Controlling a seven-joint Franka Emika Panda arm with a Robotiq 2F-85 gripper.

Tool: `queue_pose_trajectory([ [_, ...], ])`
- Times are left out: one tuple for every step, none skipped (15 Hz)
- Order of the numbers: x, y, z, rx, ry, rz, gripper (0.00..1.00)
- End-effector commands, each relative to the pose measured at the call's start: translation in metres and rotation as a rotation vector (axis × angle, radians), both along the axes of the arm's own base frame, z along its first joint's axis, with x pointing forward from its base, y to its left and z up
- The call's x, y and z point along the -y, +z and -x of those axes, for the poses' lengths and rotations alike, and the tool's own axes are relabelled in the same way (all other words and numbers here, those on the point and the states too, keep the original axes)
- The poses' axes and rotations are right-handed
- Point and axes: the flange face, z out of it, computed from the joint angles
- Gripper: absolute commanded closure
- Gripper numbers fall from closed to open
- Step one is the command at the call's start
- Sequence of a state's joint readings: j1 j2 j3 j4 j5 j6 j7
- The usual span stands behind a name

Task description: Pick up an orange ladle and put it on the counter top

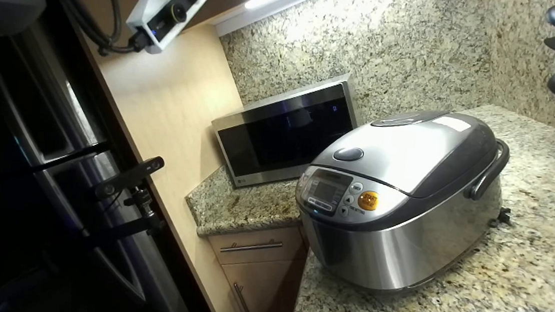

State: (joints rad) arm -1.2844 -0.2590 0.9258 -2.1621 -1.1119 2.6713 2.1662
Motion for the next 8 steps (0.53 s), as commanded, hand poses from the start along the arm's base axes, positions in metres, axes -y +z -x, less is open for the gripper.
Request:
queue_pose_trajectory([
  [0.026, 0.012, -0.021, 0.081, -0.178, 0.042, 0.00],
  [0.031, 0.013, -0.024, 0.093, -0.229, 0.066, 0.00],
  [0.037, 0.012, -0.029, 0.091, -0.263, 0.080, 0.00],
  [0.044, 0.012, -0.033, 0.089, -0.296, 0.103, 0.00],
  [0.049, 0.010, -0.035, 0.082, -0.322, 0.123, 0.00],
  [0.056, 0.007, -0.039, 0.068, -0.334, 0.133, 0.00],
  [0.061, 0.002, -0.043, 0.049, -0.334, 0.145, 0.00],
  [0.064, -0.021, -0.054, -0.009, -0.308, 0.146, 0.00],
])
